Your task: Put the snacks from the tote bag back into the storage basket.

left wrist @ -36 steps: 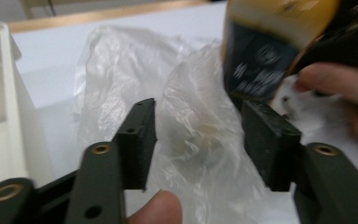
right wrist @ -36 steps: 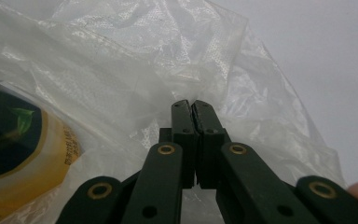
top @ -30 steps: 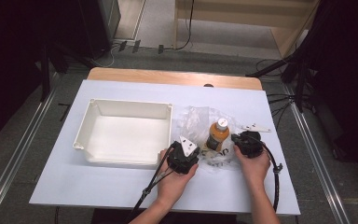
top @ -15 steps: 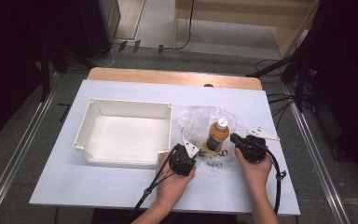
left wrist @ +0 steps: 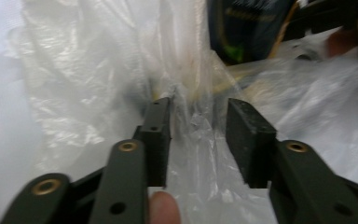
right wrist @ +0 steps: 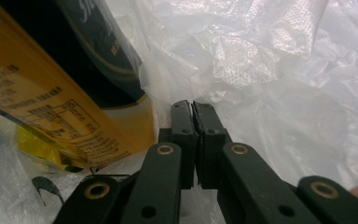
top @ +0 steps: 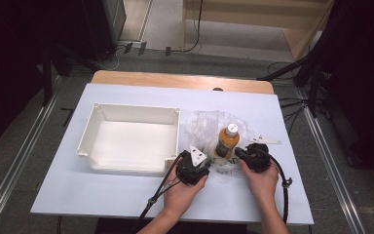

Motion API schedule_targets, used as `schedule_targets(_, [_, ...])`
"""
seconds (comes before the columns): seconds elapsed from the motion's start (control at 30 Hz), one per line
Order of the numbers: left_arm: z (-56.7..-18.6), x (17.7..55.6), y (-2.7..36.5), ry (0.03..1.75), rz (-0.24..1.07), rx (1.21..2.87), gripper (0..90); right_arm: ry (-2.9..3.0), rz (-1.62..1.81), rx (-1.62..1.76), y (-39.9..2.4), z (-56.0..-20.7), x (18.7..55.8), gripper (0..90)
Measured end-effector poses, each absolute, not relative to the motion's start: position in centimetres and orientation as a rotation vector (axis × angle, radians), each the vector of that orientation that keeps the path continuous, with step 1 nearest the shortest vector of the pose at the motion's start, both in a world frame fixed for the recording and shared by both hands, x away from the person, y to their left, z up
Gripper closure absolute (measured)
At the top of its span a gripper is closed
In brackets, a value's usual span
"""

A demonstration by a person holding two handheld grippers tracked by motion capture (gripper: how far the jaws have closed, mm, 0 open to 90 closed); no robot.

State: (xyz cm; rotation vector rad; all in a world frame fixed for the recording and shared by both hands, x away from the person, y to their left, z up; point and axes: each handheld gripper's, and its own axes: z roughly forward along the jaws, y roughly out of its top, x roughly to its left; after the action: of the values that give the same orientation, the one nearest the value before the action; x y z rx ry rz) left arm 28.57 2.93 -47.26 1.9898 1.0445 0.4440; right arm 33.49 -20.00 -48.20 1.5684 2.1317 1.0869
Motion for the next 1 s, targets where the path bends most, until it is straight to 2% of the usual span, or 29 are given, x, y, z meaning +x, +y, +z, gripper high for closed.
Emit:
schedule_targets(0.13, [-47.1,28.3,2.4,1.003,0.431,1.969,50.9,2.123,1.081,1.564,-19.9,-48.2,33.4,90.0])
schedule_targets(0.23, [-47.6,28.6,1.8,1.030,0.419,2.006,45.4,2.124,1.066,1.540,-19.6,-48.3,33.2,90.0])
schedule_targets(0.27, [-47.8,29.0,1.7,1.052,0.416,2.030,45.9,2.126,1.068,1.540,-19.6,-48.3,33.2,90.0])
schedule_targets(0.33, [-47.8,29.2,1.6,1.069,0.405,2.053,49.8,2.131,1.078,1.546,-19.7,-48.2,33.1,90.0])
schedule_targets(0.47, [-47.9,29.3,1.3,1.076,0.428,2.082,67.4,2.137,1.106,1.553,-19.7,-48.1,32.8,87.9])
schedule_targets(0.53, [-47.9,29.3,1.3,1.077,0.436,2.085,72.7,2.117,1.141,1.537,-19.9,-47.8,32.6,86.0])
schedule_targets(0.63, [-47.9,29.4,1.6,1.088,0.403,2.071,79.1,2.053,1.206,1.495,-20.6,-46.8,32.0,87.8])
schedule_targets(0.9, [-47.9,29.2,1.4,1.082,0.430,2.081,82.0,2.166,1.090,1.511,-20.4,-48.1,32.0,90.0])
schedule_targets(1.0, [-48.0,29.2,1.4,1.081,0.431,2.081,82.0,2.161,1.098,1.497,-20.4,-47.9,31.9,85.7])
